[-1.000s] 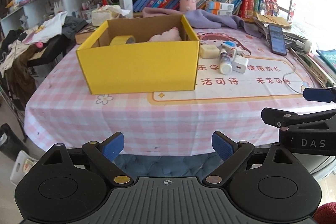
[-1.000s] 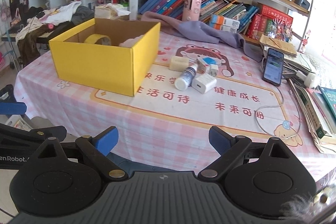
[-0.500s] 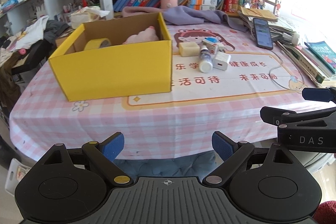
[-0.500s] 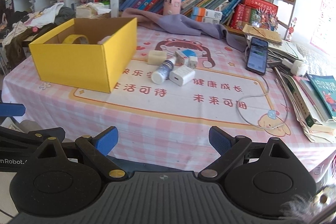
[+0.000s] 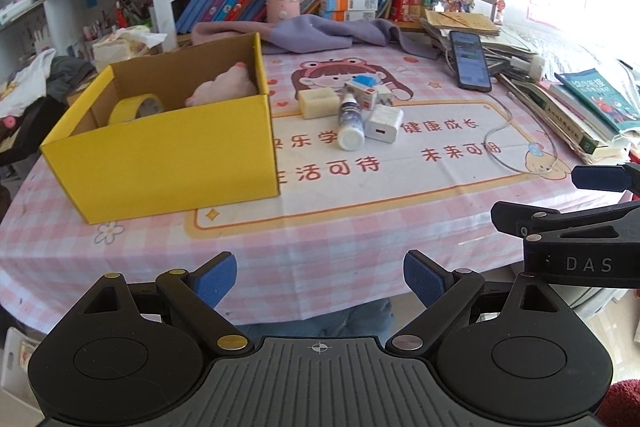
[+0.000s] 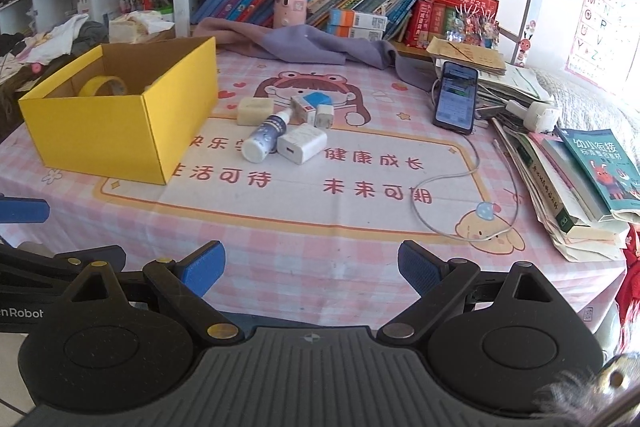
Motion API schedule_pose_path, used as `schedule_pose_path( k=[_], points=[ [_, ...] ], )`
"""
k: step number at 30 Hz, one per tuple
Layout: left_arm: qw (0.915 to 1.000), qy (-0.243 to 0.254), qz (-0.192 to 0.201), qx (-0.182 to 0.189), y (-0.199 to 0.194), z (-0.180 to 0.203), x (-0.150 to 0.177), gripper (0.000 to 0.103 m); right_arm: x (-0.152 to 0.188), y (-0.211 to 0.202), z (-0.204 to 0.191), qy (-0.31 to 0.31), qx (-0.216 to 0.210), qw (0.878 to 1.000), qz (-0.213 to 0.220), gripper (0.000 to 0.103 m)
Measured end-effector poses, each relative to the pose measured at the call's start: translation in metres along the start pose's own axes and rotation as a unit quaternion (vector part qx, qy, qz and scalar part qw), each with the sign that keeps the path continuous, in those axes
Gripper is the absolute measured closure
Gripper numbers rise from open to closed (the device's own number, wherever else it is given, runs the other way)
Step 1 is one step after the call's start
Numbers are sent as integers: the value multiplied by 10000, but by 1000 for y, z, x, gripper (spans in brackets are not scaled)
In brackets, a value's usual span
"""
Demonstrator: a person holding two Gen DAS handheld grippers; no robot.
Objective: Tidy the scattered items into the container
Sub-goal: 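Move both tools toward the spray bottle and white charger on the tablecloth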
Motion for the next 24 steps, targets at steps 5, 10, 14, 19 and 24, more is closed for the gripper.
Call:
schedule_pose_path(
  k=[5,10,14,19,24],
  points=[
    [10000,81,8,36,7,6,-6,10,-4,6,7,37,16,10000,-17,9],
    [9999,118,9,67,15,9,-12,10,-8,14,12,74,25,10000,-49,9],
    [9998,170,45,137,22,14,-19,10,-13,21,19,116,56,9999,-42,9],
    [9994,245,106,241,32,22,-28,10,-20,30,29,176,97,9998,-33,11],
    [9991,291,94,303,47,30,-37,11,-25,43,39,190,131,9997,-96,12]
  ],
)
Point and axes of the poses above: each gripper's, at about its wrist camera, not at the fingertips, and y roughly the way its jaws point, z to its right, x to its underside, the point moved 6 cm from there along y, roughly the way its jaws point, and after that the axes turned 5 degrees about -x, right-handed, at the moved point
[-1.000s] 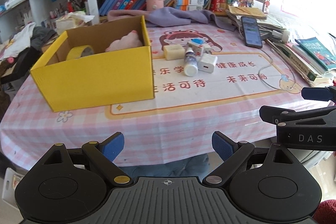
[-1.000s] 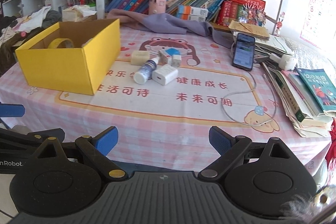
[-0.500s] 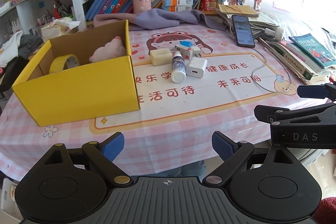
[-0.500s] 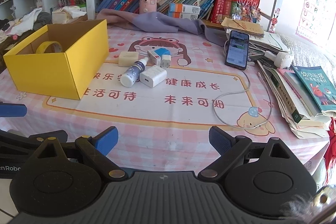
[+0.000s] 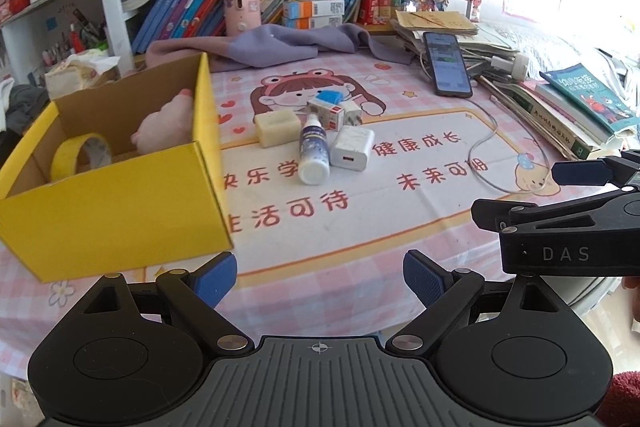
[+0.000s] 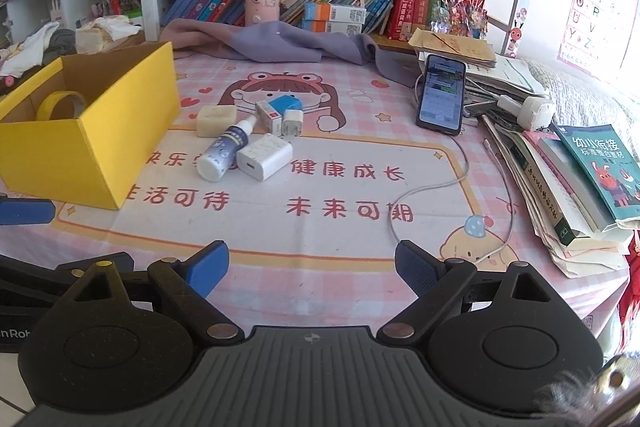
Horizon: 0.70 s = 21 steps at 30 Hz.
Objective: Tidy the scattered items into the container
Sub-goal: 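Move both tools toward the spray bottle and white charger on the tablecloth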
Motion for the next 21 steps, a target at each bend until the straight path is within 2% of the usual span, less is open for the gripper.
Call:
schedule_pose_path(
  k=[11,21],
  points=[
    [9997,-137,-107,-150,39,4,-29,12,-31,45,19,-119,-208,9995,-215,15],
    [9987,-204,-152,-451,66,15,-59,17,-69,83,26,-536,-897,9942,-266,16]
  ],
)
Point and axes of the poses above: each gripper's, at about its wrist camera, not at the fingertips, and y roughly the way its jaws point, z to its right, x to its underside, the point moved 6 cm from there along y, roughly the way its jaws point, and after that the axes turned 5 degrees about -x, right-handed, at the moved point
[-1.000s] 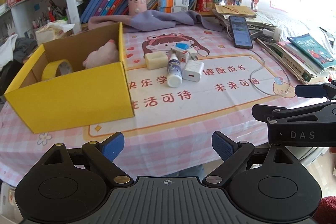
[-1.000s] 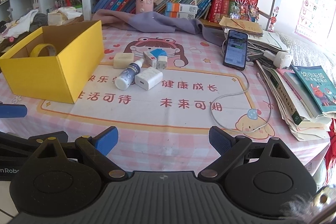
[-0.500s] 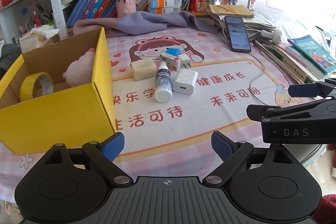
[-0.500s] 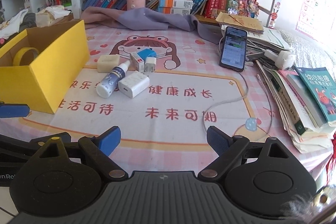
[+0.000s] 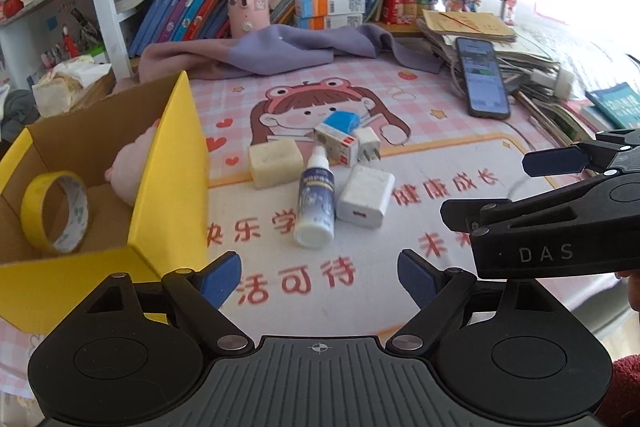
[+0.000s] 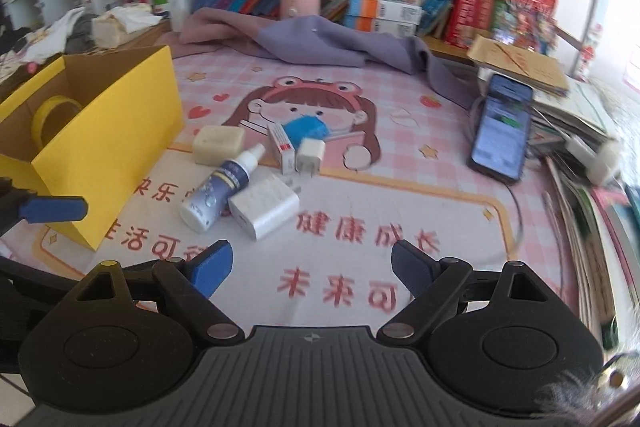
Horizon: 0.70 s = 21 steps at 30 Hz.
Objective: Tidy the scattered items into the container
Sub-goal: 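Move both tools toward the spray bottle and white charger on the tablecloth, then close the left gripper on the spray bottle while the right gripper grasps the white charger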
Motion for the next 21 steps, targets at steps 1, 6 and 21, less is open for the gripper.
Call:
schedule_pose_path(
  k=[1,6,21],
  points=[
    [10000,-40,-27,-46,3,0,-2,18,-3,4,2,-27,-64,10000,-16,16],
    [9992,-204,-198,-279,19,2,-10,18,-17,31,13,-172,-505,9982,-260,16],
    [9937,-245,-697,-840,41,2,-8,23,-35,112,-3,-1066,-1684,9722,-1230,19]
  ],
)
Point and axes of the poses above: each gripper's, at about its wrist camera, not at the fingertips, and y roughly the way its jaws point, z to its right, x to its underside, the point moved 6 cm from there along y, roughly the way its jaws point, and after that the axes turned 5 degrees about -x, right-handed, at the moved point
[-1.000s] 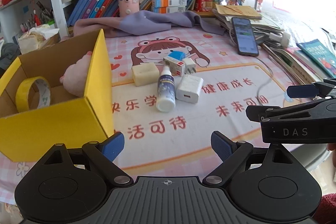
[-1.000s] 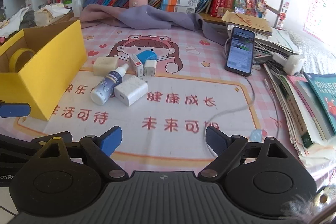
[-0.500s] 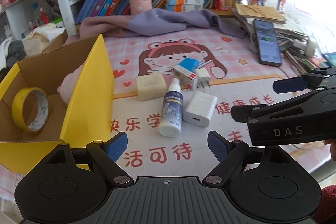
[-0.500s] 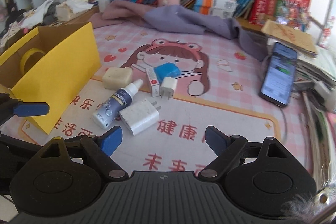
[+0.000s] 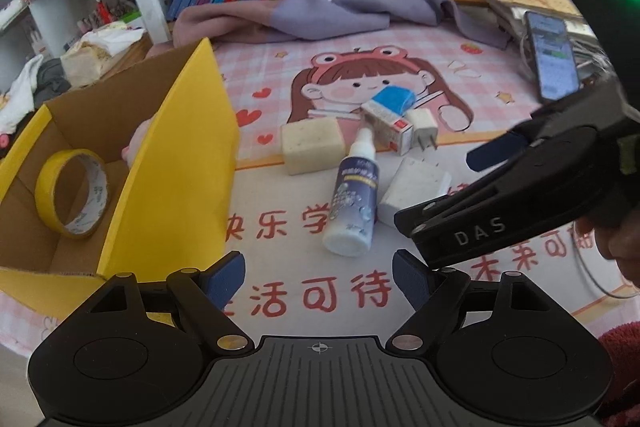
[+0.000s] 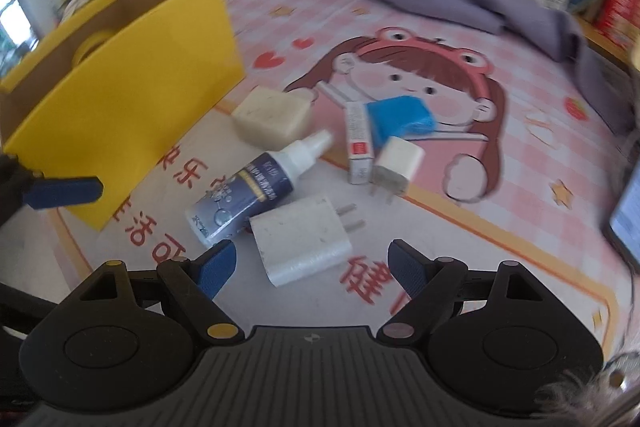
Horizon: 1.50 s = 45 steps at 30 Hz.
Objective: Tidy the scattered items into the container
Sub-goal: 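Close the left gripper on the spray bottle while the right gripper grasps the white charger, then lift the spray bottle and charger and carry both toward the yellow box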
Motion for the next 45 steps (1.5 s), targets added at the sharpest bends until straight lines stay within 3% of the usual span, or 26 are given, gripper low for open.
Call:
schedule_pose_path(
  k=[5,8,19,29,45],
  points=[
    [10000,1,-77,-58,4,1,1,23,-3,19,5,-320,68,9993,-166,20],
    [10000,3,-54,-79,6,2,-2,23,-2,23,11,-282,3,9995,-137,39],
    [9998,4,-80,189,34,16,-32,42,22,-7,67,444,535,9975,112,39],
    [9988,57,-420,243,70,30,-42,67,36,-19,63,295,623,9974,196,39],
    [9963,-337,-459,643,52,25,-38,72,37,-23,57,348,524,9974,339,39]
  ],
)
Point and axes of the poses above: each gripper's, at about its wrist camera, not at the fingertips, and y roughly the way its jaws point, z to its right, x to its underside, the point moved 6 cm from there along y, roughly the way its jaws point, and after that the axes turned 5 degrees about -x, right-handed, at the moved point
